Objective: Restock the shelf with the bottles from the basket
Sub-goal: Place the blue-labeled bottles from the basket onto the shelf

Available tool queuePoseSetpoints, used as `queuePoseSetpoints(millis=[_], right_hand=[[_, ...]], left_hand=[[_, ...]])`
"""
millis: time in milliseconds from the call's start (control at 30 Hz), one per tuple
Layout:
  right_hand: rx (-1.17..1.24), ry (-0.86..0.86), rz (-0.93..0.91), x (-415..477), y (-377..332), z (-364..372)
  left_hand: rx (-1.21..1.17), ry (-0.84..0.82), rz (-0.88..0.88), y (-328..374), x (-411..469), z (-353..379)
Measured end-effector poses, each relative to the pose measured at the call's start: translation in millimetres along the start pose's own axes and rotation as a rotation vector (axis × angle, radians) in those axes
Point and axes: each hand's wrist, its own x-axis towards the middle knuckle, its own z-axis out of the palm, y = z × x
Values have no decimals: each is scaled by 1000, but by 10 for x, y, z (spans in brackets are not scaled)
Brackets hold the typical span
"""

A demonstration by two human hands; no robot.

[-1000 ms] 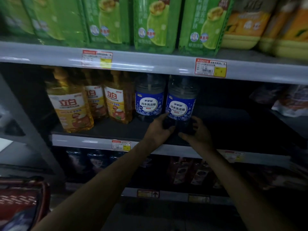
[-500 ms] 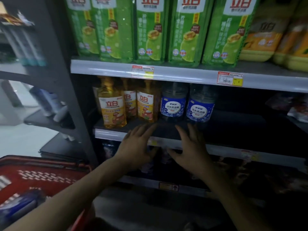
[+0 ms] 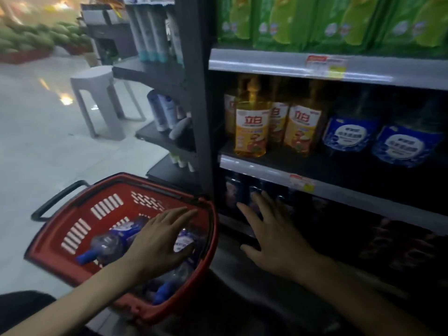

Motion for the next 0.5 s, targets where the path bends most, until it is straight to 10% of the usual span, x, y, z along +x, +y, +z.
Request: queuePoseSetpoints(millis=[500], right_hand=[[-281,-201,-435,428,-405,1001]], left_hand=[[153,-278,-115,-800,-529,613]])
